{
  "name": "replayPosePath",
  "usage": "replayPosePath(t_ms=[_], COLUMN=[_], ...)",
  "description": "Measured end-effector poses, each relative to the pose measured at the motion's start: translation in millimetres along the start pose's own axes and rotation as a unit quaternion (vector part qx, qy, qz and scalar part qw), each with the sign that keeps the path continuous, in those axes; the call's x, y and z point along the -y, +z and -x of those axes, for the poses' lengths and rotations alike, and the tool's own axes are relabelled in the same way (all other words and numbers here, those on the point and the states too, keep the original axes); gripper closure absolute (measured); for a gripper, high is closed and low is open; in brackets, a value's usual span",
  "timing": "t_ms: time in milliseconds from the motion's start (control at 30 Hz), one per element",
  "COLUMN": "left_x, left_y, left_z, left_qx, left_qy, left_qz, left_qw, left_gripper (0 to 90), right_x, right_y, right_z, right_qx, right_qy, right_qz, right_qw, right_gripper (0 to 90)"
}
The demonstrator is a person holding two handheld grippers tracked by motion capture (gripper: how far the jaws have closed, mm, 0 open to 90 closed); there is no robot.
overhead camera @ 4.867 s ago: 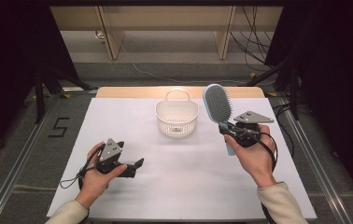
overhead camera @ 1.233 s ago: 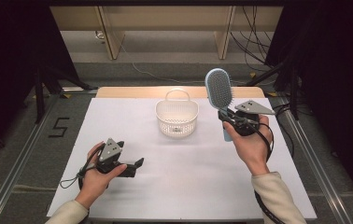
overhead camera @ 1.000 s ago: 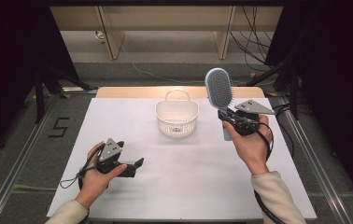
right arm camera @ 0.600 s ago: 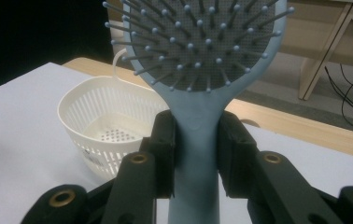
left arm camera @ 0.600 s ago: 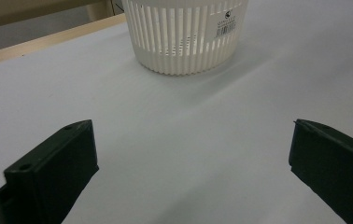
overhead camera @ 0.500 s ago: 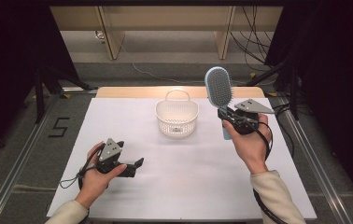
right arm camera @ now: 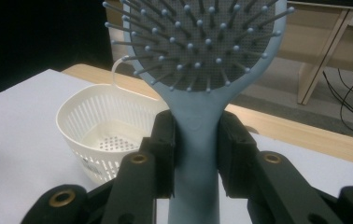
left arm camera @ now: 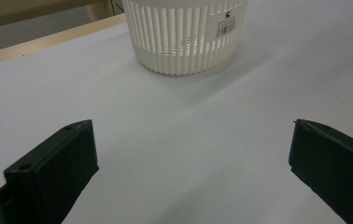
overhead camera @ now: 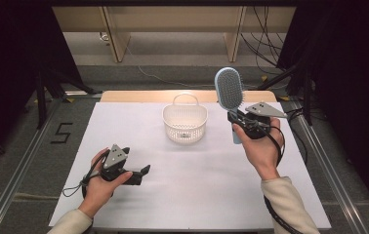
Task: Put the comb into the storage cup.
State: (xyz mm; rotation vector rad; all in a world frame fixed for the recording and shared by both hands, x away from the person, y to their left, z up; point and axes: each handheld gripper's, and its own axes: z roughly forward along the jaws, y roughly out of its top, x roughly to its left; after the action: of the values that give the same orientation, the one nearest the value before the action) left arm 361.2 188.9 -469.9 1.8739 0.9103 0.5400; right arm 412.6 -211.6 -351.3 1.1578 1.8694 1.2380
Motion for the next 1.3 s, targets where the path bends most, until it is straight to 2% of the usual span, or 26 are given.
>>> replayPosePath(t_ms=[1300], left_x=[-0.1], left_y=[0.0], left_z=[-0.1], left_qx=[0.000], left_qy=[0.000], left_qz=[0.000], left_qw=[1.0000], left_gripper=[0.5], right_x=[-5.9], right_y=[5.8], right_z=[0.6], right_qx=[0.001], right_qy=[0.003], right_qz=[0.014], right_qw=[0.9999], right_gripper=[70.6])
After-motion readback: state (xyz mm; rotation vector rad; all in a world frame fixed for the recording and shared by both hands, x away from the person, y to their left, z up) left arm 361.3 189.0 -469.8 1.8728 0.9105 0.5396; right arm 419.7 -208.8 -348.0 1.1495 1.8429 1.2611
